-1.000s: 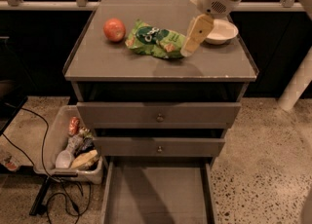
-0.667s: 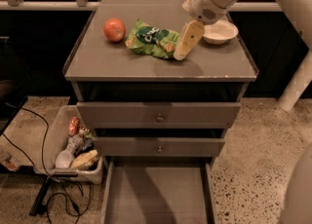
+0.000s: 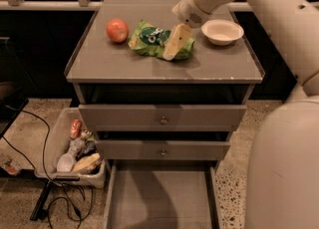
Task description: Place green rice chip bag into bottom drawer
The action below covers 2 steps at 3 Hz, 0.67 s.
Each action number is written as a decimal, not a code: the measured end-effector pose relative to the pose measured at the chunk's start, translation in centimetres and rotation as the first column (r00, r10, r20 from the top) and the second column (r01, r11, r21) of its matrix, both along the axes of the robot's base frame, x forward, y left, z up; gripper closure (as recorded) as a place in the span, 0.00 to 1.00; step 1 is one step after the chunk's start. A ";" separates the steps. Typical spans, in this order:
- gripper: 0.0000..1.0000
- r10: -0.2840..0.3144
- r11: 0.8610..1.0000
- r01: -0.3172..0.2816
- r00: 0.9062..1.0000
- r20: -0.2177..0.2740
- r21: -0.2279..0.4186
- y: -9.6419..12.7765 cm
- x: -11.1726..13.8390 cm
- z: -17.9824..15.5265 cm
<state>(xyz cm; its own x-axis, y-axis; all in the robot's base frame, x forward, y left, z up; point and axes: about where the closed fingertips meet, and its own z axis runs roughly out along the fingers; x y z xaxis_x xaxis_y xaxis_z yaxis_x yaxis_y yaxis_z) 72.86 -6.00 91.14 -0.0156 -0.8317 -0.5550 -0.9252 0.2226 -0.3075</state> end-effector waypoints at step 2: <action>0.00 -0.012 0.999 0.014 0.999 -0.045 0.039 0.8 2.7 -2.7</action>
Offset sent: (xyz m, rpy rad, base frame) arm 0.0386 0.0049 -0.0380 0.0715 0.0750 -0.0337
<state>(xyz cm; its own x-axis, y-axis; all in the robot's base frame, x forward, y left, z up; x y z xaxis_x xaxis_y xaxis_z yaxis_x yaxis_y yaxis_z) 75.52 -5.24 88.42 -0.0518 -0.8091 -0.5854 -0.9349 0.2454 -0.2564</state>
